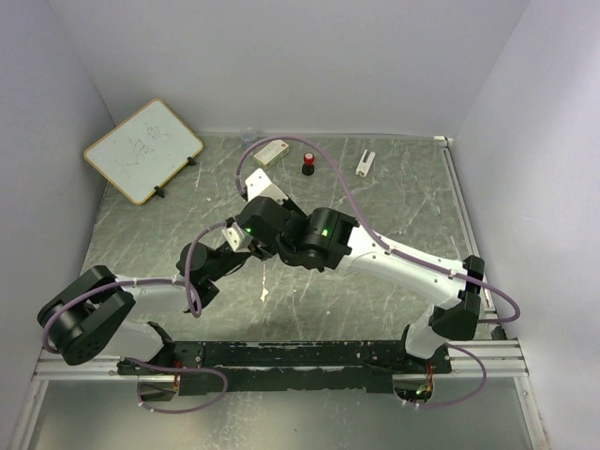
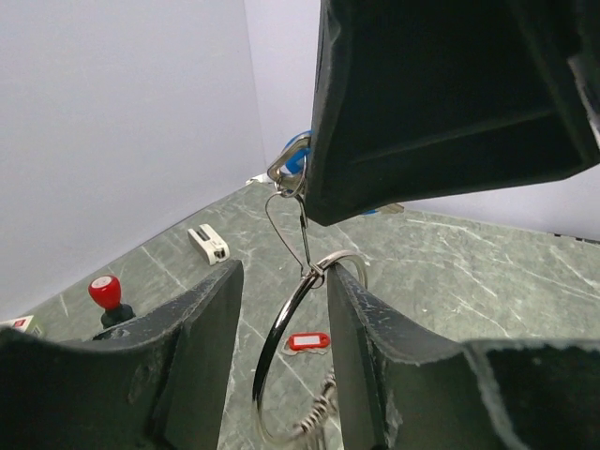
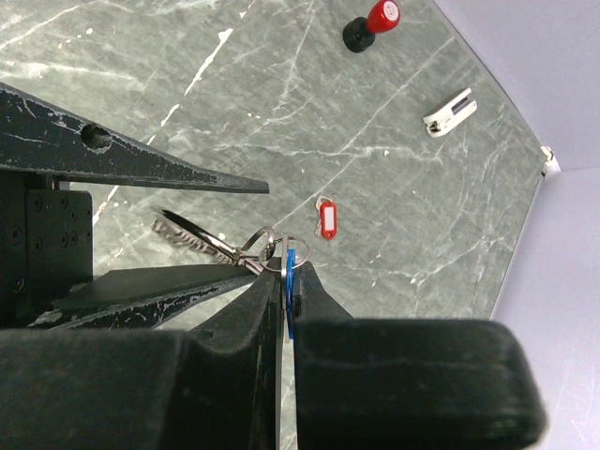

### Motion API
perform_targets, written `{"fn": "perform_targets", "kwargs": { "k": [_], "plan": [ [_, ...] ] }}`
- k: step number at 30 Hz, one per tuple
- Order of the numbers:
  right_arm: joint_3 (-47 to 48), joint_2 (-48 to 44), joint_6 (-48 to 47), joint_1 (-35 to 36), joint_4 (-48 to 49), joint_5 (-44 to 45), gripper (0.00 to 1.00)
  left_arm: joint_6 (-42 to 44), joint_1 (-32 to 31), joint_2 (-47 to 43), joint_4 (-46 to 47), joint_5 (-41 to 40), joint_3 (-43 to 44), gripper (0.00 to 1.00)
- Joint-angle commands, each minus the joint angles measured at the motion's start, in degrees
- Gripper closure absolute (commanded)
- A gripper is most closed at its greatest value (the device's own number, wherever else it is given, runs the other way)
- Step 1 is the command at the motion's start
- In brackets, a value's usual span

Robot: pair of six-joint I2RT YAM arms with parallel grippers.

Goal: Remove the keys from the keyring

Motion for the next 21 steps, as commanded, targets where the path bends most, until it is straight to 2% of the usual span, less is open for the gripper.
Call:
{"fn": "perform_targets", "kwargs": {
  "k": [1, 11, 21],
  "plan": [
    [1.7, 0.7, 0.8, 0.2, -0.6, 0.4, 1.00, -0.9, -0.4, -1.1, 5.0, 1.5, -0.3, 0.48],
    [1.4, 0.5, 0.8, 0.2, -0.3, 0.6, 1.00, -2.2, -0.4, -2.2, 4.2, 2.7, -1.1, 0.47],
    [1.3, 0.8, 0.5, 0.2, 0.1, 0.1, 1.00, -1.9, -0.5, -3.8, 3.9, 0.1, -1.8, 0.48]
  ]
}}
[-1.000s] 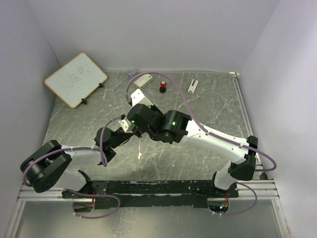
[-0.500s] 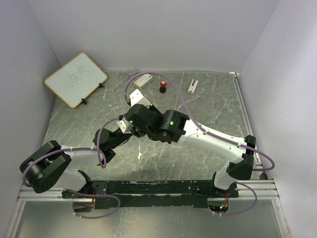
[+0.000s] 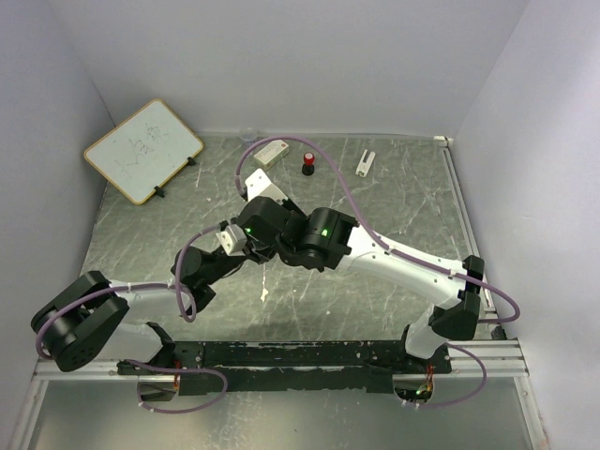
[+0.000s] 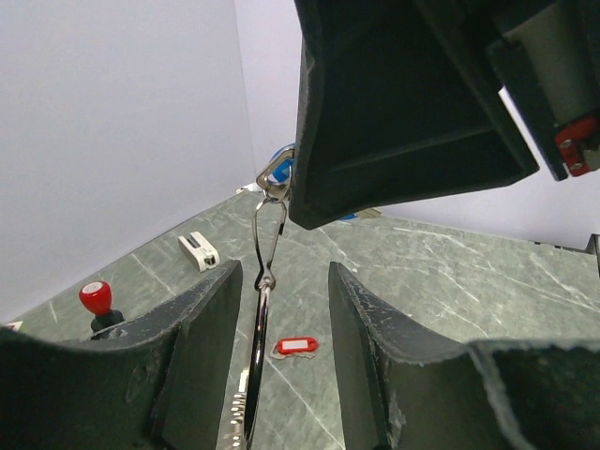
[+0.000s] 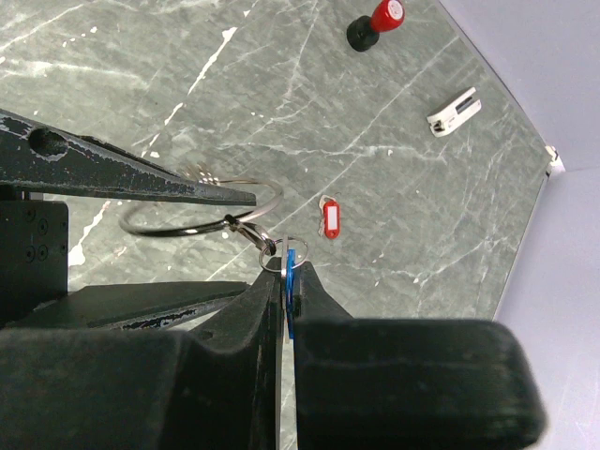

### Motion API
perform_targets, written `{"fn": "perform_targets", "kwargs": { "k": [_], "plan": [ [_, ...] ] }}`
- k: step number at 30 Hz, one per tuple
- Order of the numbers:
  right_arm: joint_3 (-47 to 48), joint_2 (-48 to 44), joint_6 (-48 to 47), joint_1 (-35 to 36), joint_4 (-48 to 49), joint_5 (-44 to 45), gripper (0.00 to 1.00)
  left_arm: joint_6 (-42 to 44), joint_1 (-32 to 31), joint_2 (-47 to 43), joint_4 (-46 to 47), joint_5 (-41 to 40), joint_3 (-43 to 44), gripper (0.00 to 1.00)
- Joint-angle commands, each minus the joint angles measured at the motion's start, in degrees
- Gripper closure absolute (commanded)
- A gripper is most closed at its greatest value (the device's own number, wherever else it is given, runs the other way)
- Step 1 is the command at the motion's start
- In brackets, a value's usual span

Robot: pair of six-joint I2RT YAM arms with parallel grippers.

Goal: Remove the keys from the keyring

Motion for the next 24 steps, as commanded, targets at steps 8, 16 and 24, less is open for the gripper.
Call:
{"fn": "perform_targets", "kwargs": {
  "k": [8, 16, 24],
  "plan": [
    [1.2, 0.7, 0.6, 0.2, 0.0, 0.1, 1.00, 0.0, -0.5, 2.2, 6.3, -2.4, 1.6, 0.49],
    [0.7, 0.5, 0.4, 0.1, 0.3, 0.0, 1.00, -0.4, -0.7, 5.1, 8.4, -2.8, 3.1, 0.49],
    [-0.5, 0.0, 0.4, 0.1, 0.9, -0.2, 1.00, -0.3, -1.0, 4.9, 8.4, -3.7, 3.3, 0.53]
  ]
}}
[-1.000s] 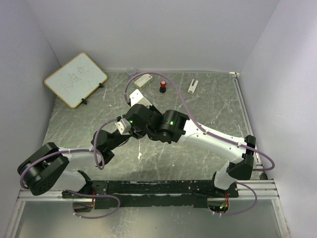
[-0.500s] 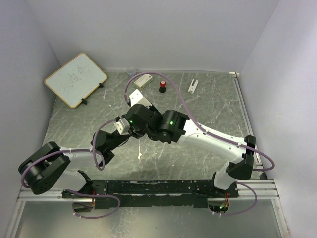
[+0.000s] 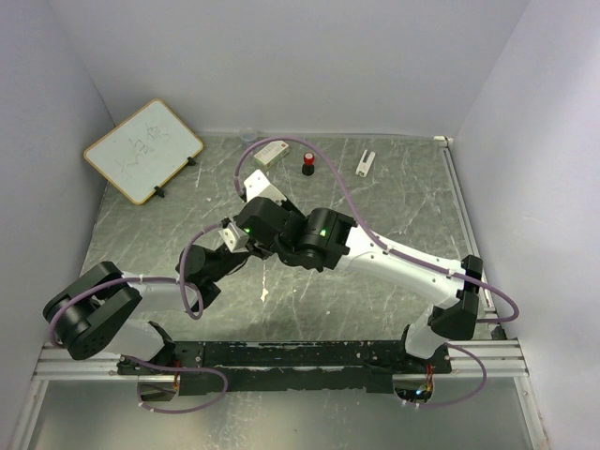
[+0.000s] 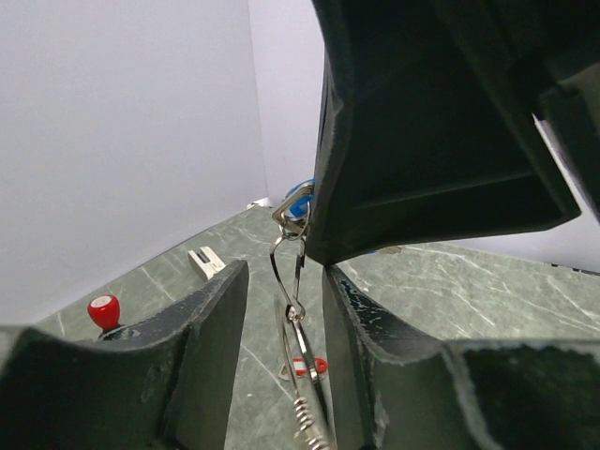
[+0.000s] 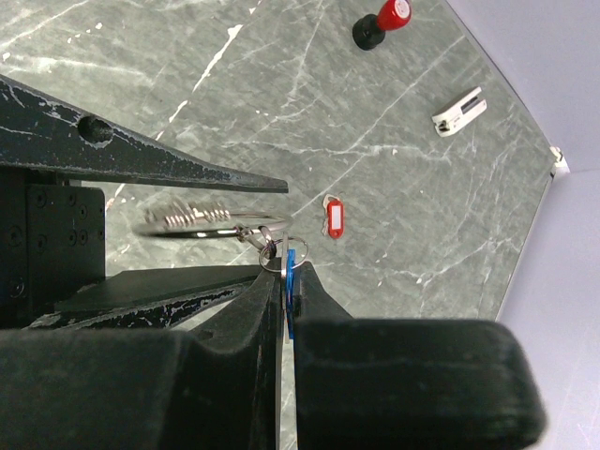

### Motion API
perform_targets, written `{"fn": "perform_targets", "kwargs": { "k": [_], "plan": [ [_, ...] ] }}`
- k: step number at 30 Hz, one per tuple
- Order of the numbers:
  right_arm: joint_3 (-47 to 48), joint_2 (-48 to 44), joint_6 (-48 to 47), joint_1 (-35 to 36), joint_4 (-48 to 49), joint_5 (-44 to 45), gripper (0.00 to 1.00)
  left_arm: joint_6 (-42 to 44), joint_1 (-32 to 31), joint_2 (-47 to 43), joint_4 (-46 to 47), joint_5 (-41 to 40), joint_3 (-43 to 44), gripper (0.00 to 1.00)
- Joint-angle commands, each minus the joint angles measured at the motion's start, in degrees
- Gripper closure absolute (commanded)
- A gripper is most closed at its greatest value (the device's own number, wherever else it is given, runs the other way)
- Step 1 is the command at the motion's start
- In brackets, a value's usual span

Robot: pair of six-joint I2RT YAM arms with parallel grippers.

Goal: Remove the keys from the keyring

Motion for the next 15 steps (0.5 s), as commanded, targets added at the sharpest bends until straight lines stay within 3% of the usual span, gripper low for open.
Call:
{"fn": "perform_targets", "kwargs": {
  "k": [1, 15],
  "plan": [
    [-0.4, -0.3, 0.4, 0.1, 0.9, 0.5, 1.00, -0.3, -0.5, -0.1, 3.1, -1.6, 1.5, 0.54],
    [-0.2, -0.6, 1.0, 0.2, 0.0, 1.2, 1.00, 0.8, -0.8, -1.5, 1.8, -4.0, 0.1, 0.58]
  ]
}}
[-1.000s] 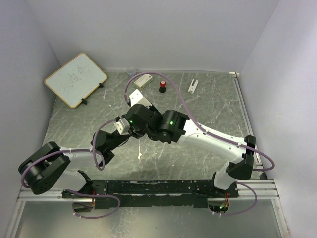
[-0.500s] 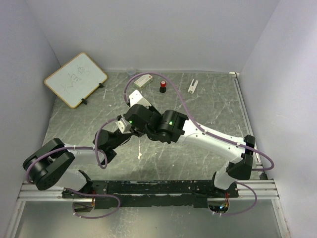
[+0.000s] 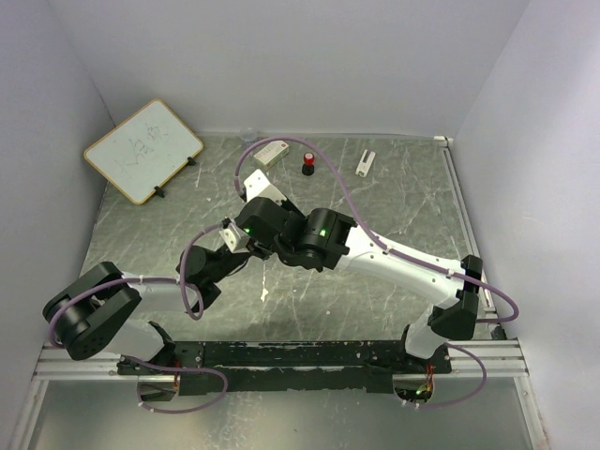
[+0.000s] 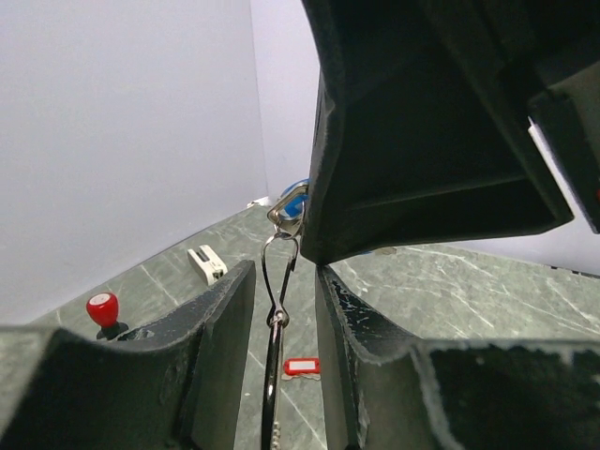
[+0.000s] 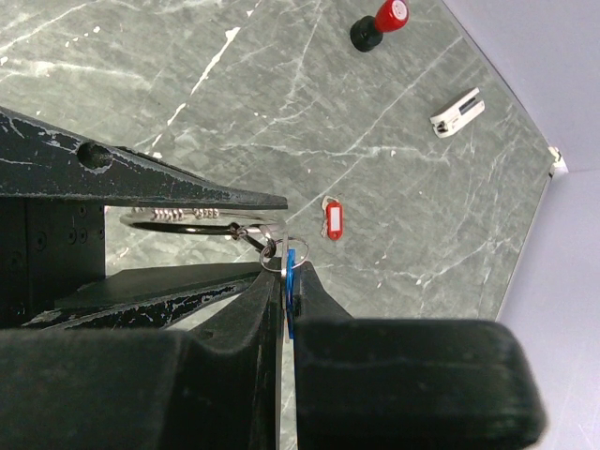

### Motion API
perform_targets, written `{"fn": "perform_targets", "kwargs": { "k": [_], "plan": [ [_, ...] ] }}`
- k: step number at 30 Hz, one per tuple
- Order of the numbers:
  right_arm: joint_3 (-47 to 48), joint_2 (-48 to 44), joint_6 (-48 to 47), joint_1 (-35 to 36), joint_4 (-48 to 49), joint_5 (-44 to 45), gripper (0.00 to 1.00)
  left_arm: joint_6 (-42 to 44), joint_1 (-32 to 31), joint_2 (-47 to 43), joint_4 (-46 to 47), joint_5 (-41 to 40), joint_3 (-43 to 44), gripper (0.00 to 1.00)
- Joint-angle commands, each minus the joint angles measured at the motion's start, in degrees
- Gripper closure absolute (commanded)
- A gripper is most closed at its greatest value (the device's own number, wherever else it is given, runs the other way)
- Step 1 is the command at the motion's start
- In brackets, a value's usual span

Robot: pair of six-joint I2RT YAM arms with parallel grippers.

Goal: Remove the keys from the keyring

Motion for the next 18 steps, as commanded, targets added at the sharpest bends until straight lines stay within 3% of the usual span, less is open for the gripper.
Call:
{"fn": "perform_targets", "kwargs": {
  "k": [1, 18],
  "plan": [
    [0.0, -0.6, 1.0, 0.1, -0.5, 0.9, 1.00, 0.9, -0.3, -1.6, 1.8, -3.1, 0.0, 0.58],
    [0.4, -0.5, 0.9, 0.2, -0.4, 1.5, 1.00, 0.7, -0.3, -1.4, 1.1, -3.4, -0.5, 0.59]
  ]
}}
